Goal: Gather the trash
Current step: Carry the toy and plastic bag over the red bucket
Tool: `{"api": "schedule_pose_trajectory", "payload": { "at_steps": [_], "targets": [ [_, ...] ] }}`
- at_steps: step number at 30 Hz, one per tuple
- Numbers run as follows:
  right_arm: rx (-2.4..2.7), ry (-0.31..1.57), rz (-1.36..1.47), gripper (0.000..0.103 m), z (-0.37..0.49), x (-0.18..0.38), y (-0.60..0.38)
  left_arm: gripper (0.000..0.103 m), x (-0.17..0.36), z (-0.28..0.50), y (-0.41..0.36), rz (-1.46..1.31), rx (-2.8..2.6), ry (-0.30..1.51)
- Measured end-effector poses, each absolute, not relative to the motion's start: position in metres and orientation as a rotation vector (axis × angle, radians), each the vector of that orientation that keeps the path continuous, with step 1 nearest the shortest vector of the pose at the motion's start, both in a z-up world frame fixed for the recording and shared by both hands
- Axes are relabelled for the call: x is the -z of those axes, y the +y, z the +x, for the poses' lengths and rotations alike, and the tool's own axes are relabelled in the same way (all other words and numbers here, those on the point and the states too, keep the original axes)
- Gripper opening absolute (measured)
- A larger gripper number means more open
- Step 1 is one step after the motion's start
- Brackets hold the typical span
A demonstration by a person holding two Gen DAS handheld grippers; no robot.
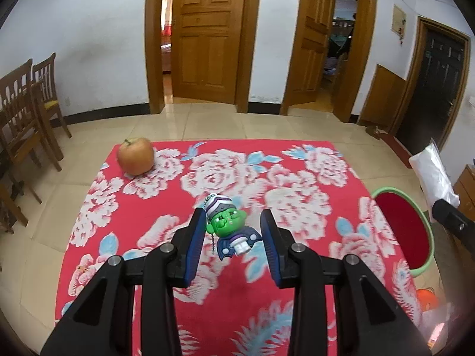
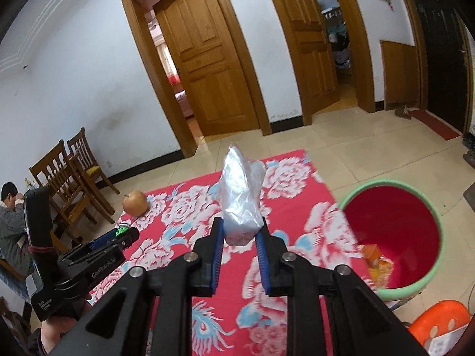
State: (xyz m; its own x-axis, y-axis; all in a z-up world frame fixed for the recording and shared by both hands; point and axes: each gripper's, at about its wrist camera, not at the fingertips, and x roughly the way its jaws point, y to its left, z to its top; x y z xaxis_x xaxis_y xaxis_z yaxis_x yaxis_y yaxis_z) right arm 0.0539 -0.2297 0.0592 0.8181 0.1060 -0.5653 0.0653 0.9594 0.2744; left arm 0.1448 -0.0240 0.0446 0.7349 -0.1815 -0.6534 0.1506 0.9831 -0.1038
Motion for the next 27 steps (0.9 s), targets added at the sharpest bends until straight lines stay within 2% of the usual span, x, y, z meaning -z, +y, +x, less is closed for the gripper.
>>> {"api": "schedule_pose_trajectory", "payload": {
  "at_steps": [13,27],
  "targets": [
    [0.090,0.530,0.277,0.023,0.012,-0.093,-0.292,0.038,-0.079,0.115,-0.103,0.009,0.317,0.656],
    [0.185,0.601,0.405,0.024,0.011,-0.044,-0.368,0.038,-0.062,0.118,-0.185,0.062,0.423,0.678]
  ]
}}
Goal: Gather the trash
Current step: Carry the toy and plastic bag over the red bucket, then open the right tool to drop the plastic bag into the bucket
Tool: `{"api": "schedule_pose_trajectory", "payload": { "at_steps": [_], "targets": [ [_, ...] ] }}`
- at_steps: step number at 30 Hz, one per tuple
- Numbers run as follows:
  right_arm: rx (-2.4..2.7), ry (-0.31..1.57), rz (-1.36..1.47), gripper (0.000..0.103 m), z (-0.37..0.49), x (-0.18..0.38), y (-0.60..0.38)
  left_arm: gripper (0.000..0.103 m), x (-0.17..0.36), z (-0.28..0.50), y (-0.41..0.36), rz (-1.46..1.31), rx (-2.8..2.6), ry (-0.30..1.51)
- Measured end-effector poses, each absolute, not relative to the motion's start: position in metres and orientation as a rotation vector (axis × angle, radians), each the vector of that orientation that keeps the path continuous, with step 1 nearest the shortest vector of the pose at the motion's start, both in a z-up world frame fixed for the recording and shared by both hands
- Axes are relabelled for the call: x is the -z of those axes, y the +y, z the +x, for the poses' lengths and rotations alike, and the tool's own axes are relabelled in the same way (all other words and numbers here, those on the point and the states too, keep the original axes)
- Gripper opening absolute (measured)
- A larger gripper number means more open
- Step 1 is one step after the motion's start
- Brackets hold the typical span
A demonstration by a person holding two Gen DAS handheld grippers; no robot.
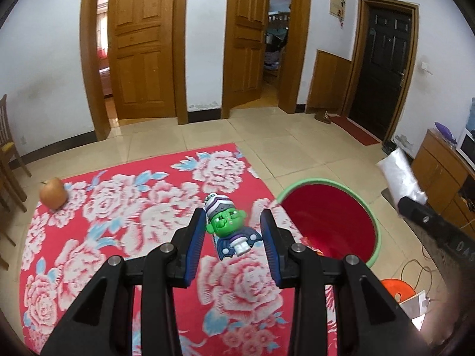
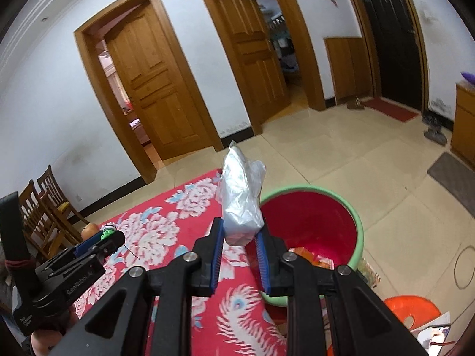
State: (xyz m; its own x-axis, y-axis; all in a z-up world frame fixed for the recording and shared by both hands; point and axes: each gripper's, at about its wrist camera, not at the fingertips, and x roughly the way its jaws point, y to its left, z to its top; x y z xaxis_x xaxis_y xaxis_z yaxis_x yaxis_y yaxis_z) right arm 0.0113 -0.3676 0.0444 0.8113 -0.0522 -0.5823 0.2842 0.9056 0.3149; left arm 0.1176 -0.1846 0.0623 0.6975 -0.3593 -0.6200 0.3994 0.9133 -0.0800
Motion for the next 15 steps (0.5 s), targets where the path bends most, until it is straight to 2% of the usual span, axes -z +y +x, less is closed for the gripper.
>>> {"api": "schedule_pose_trajectory", "payload": {
  "at_steps": [15],
  "targets": [
    [0.228,0.740,0.531,0.025,0.035,0.027,-0.414,0.038,-0.025,0.142,-0.256,0.177,0.509,0.733]
  ]
}}
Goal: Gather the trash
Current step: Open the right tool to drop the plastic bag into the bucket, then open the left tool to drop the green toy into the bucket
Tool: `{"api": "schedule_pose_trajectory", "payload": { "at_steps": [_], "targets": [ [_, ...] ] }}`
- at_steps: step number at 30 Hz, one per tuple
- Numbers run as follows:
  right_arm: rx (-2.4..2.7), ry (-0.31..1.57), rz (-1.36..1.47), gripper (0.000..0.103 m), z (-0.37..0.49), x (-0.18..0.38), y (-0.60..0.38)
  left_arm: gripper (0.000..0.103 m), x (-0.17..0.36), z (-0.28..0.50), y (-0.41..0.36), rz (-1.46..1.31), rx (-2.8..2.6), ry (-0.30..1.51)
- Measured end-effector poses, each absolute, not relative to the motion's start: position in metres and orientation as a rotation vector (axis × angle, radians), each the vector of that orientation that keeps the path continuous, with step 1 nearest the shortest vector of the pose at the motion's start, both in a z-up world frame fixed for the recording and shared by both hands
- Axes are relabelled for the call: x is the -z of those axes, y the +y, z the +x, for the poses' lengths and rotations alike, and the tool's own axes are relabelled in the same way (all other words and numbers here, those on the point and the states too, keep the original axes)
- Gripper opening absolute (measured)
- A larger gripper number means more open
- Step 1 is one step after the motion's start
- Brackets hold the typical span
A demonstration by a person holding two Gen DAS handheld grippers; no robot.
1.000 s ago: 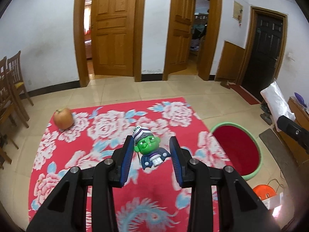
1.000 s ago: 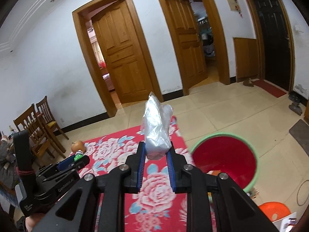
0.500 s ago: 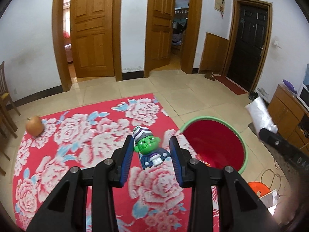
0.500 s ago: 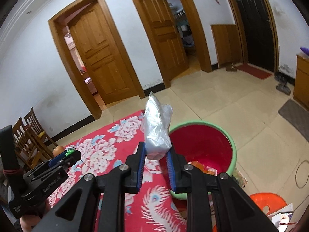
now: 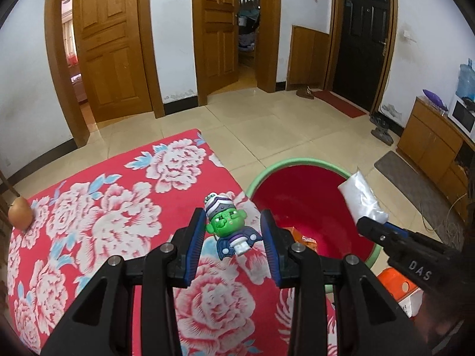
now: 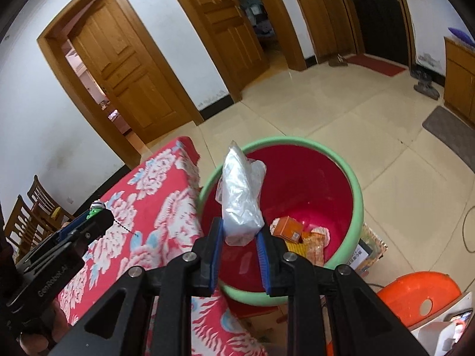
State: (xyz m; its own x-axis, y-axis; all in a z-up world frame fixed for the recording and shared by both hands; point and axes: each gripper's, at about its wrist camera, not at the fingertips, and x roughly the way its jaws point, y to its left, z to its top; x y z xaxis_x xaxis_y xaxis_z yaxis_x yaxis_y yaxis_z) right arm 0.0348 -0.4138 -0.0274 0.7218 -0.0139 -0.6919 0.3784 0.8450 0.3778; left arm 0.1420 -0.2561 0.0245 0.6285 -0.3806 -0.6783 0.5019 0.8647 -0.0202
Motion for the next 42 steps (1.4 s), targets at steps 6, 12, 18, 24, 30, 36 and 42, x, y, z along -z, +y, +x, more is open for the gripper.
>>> {"api": "schedule_pose_trajectory", "payload": {
  "at_steps": [6,12,18,24,30,36,42],
  "targets": [
    [0.250,0.768,0.550,0.028,0.039,0.043,-0.426,0.038,-0.011,0.148,-0.270,0.188,0.523,0.765],
    [0.272,0.771,0.541,0.035,0.042,0.046,-0.429,0.038,-0.004,0.151,-0.280,0.200,0.539,0.777],
    [0.294,0.727,0.555,0.047,0.031,0.039,-0.433,0.038,-0.001,0.153,-0.288,0.205,0.559,0.779],
    [0.316,0.691,0.590,0.049,0.019,0.034,-0.439,0.038,0.003,0.154,-0.305,0.203,0.609,0.790],
    [0.343,0.682,0.586,0.050,0.011,0.033,-0.443,0.049,0.003,0.152,-0.319,0.192,0.661,0.775],
    [0.344,0.681,0.589,0.050,0.008,0.034,-0.445,0.057,0.000,0.148,-0.319,0.190,0.660,0.755],
    [0.338,0.679,0.578,0.051,0.008,0.032,-0.443,0.057,-0.004,0.146,-0.311,0.181,0.635,0.756]
  ]
}}
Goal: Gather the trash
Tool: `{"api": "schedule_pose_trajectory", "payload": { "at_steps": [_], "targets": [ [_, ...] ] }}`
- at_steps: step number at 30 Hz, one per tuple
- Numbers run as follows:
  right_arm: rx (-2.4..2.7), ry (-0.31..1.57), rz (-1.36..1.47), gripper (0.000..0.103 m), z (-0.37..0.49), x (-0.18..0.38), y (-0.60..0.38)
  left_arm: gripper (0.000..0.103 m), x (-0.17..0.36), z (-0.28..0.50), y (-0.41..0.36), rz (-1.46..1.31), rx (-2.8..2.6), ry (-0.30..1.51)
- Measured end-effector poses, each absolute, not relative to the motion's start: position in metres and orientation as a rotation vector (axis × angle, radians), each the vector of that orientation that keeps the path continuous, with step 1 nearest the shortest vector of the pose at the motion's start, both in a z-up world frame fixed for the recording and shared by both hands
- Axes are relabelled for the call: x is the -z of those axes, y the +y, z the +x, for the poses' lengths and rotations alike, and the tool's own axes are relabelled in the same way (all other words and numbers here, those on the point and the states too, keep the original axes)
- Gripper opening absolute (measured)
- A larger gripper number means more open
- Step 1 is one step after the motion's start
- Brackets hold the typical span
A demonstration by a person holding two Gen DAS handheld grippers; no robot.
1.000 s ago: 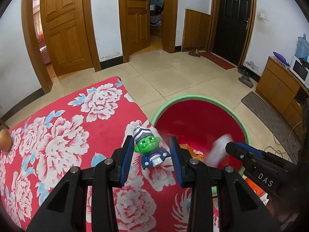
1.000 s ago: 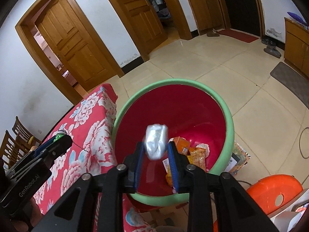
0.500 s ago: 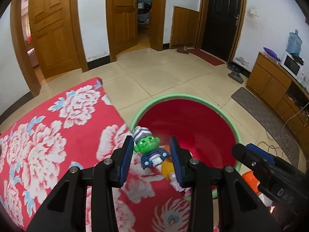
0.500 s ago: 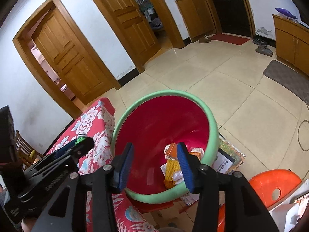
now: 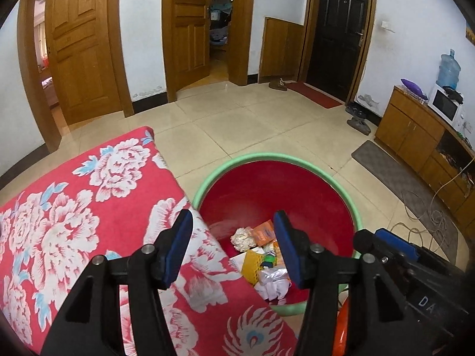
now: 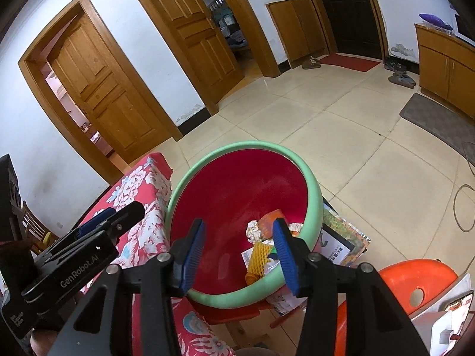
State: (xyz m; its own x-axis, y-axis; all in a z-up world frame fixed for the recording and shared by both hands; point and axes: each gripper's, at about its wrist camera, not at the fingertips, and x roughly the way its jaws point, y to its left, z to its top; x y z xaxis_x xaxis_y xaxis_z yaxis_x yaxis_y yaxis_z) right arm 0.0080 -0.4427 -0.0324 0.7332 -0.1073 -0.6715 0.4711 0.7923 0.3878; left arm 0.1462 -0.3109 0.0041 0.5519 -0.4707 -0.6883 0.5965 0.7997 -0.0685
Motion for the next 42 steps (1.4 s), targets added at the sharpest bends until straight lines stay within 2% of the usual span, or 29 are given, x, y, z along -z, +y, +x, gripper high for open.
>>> {"api": "schedule_pose_trajectory", "payload": {
  "at_steps": [7,12,14,23,35,42],
  "targets": [
    [0.320,0.677,0.552,0.053,0.005,0.027,-0.432,0.057,-0.010,0.144,-0.289,0.161,0.583,0.765],
    [0.291,0.670,0.519,0.061,0.002,0.017,-0.415,0.058,-0.012,0.140,-0.271,0.150,0.542,0.776],
    [0.280,0.667,0.502,0.063,0.001,0.012,-0.407,0.063,-0.015,0.136,-0.260,0.145,0.517,0.775],
    [0.239,0.653,0.434,0.077,-0.011,-0.008,-0.367,0.070,-0.027,0.118,-0.211,0.121,0.420,0.759],
    [0.166,0.643,0.338,0.085,-0.026,-0.022,-0.308,0.081,-0.034,0.083,-0.141,0.086,0.283,0.738],
    [0.135,0.636,0.300,0.089,-0.038,-0.019,-0.280,0.082,-0.031,0.062,-0.118,0.099,0.219,0.719]
  ]
}}
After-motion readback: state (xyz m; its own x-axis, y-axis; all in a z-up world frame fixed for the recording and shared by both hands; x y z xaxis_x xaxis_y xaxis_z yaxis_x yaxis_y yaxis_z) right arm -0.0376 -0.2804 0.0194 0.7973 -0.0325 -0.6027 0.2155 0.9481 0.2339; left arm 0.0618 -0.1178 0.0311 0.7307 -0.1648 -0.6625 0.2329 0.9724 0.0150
